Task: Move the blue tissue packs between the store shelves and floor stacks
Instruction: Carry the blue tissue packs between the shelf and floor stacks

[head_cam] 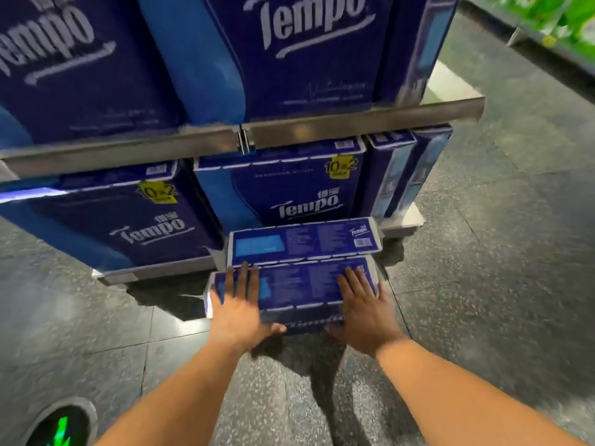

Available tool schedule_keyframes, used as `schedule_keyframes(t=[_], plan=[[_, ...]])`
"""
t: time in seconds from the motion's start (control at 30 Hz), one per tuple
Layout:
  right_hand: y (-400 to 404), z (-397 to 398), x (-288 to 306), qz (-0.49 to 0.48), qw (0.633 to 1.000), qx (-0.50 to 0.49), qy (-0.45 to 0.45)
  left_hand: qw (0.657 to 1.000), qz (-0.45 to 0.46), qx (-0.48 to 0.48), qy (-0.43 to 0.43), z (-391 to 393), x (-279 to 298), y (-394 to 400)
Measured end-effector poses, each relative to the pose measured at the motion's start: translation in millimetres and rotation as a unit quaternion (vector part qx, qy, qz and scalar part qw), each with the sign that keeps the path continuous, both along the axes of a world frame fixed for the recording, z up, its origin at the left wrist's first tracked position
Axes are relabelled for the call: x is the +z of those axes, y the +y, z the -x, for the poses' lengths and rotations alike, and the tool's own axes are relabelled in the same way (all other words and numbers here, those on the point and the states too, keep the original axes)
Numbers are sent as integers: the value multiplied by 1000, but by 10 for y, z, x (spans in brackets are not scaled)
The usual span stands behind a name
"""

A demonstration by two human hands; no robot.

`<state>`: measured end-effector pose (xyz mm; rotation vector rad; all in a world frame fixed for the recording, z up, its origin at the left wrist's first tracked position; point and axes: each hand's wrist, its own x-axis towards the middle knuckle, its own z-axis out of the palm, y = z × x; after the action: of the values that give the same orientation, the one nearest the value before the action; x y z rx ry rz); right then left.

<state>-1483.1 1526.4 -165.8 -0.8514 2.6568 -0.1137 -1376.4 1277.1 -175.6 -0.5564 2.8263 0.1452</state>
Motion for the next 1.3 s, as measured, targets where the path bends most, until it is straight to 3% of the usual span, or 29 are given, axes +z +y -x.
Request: schedule_keyframes(t=[0.1, 0.23, 0.43, 0.73, 0.93, 1.03, 1.3], plan=[[-101, -15, -251, 29, 996, -16, 81, 997, 25, -3, 68, 10, -269, -30], [-173, 17, -141, 44, 992, 1, 121, 999, 24, -10, 46, -158, -224, 31], [-64, 93, -270, 49, 993, 62, 85, 992, 69, -49, 99, -215, -238, 20], [-74, 39, 37, 25, 995, 66, 66, 999, 17, -35, 38, -265, 43, 24], [-11, -302, 1231, 0, 996, 28, 80, 997, -13, -56, 58, -541, 1230, 68], [-16, -502, 2161, -20, 996, 27, 80, 998, 5, -62, 26, -719, 2138, 47], [1, -1082, 4609, 10, 996, 8, 89, 993, 9, -88, 73, -1197, 4554, -18]])
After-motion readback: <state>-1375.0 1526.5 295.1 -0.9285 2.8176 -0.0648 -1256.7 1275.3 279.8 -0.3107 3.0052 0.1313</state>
